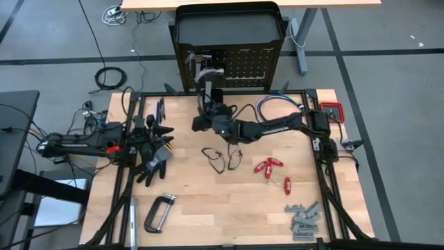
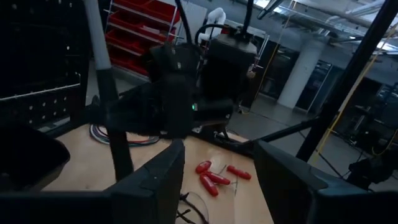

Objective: Hang tools onto peg board
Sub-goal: Hang the gray hammer on the peg board

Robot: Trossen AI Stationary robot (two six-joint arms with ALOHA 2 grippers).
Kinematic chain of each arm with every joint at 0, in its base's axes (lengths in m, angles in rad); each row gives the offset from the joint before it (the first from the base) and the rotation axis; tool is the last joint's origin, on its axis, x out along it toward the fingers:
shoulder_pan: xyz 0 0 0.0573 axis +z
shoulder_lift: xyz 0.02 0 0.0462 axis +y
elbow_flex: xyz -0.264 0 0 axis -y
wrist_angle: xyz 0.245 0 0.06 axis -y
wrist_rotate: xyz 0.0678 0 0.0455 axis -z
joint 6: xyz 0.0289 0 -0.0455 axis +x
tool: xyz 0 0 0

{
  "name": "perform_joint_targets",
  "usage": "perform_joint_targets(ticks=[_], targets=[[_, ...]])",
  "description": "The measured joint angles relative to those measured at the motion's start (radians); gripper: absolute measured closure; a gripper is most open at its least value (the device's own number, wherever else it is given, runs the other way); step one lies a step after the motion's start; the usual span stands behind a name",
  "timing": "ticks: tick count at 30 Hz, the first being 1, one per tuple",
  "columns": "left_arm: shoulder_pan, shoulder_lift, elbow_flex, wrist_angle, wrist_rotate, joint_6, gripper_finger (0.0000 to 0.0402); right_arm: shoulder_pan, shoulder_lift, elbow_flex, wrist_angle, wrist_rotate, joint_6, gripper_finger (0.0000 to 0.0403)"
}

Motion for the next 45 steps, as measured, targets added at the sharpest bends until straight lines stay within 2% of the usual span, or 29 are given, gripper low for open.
perform_joint_targets(ticks=[5, 10, 22, 32, 35, 45], targets=[[0.000, 0.000, 0.000, 0.000, 0.000, 0.002, 0.0204, -0.003, 0.049, 0.061, 0.037, -0.025, -0.022, 0.0296], [0.000, 0.000, 0.000, 0.005, 0.001, 0.001, 0.0204, -0.016, 0.144, 0.184, 0.040, -0.070, -0.019, 0.0296], [0.000, 0.001, 0.000, 0.000, 0.002, -0.004, 0.0204, -0.077, 0.270, 0.370, -0.001, -0.082, -0.017, 0.0296], [0.000, 0.001, 0.000, -0.008, 0.002, -0.004, 0.0204, -0.135, 0.275, 0.370, -0.074, -0.090, 0.044, 0.0297], [0.000, 0.001, 0.000, -0.007, 0.002, -0.004, 0.0204, -0.152, 0.274, 0.370, -0.075, -0.134, 0.078, 0.0297], [0.000, 0.001, 0.000, -0.006, 0.002, -0.005, 0.0204, -0.159, 0.272, 0.370, -0.145, -0.161, 0.112, 0.0297]])
